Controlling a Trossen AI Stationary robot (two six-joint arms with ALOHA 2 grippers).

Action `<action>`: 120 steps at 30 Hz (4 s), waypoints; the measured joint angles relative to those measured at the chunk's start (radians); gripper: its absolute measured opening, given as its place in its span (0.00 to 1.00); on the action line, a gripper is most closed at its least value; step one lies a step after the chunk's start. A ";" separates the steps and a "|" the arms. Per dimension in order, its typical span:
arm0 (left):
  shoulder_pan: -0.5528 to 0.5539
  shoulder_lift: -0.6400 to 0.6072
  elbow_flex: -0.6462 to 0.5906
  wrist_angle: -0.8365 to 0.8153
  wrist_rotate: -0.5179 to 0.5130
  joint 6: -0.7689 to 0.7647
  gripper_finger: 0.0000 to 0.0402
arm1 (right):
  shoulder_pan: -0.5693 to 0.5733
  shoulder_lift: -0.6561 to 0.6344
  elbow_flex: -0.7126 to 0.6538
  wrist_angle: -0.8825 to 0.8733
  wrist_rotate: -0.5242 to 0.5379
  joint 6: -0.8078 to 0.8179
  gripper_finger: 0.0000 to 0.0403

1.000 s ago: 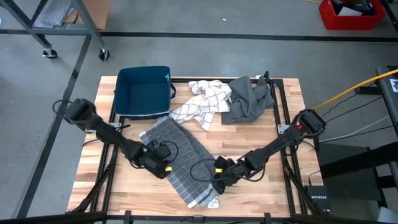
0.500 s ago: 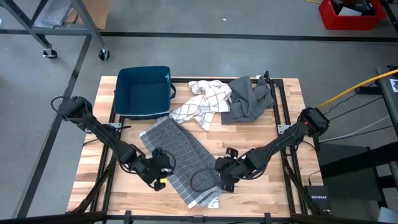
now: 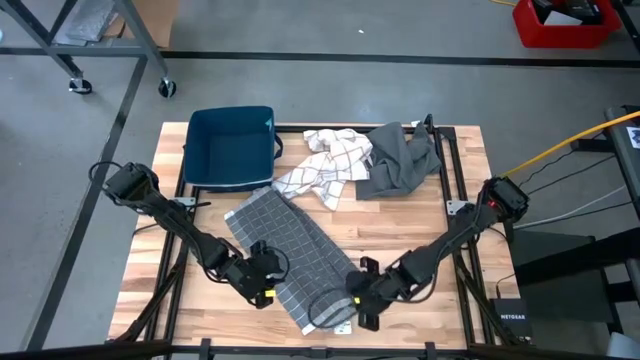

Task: Fold towel
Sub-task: Fold the gray patterned towel

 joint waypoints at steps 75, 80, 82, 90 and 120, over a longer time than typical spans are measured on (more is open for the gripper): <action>0.000 -0.002 0.001 -0.006 0.003 -0.073 0.29 | 0.187 0.101 0.000 -0.262 0.483 1.535 0.01; 0.000 -0.002 0.001 -0.007 0.004 -0.074 0.29 | 0.170 0.095 0.000 -0.275 0.527 1.538 0.01; 0.000 -0.002 0.001 -0.007 0.004 -0.074 0.29 | 0.171 0.088 0.000 -0.307 0.511 1.537 0.01; 0.000 -0.002 0.002 -0.008 0.004 -0.073 0.29 | 0.173 0.069 0.000 -0.501 0.066 1.495 0.01; 0.001 -0.002 0.002 0.095 0.004 0.020 0.29 | 0.220 0.006 0.000 -0.559 0.012 1.273 0.02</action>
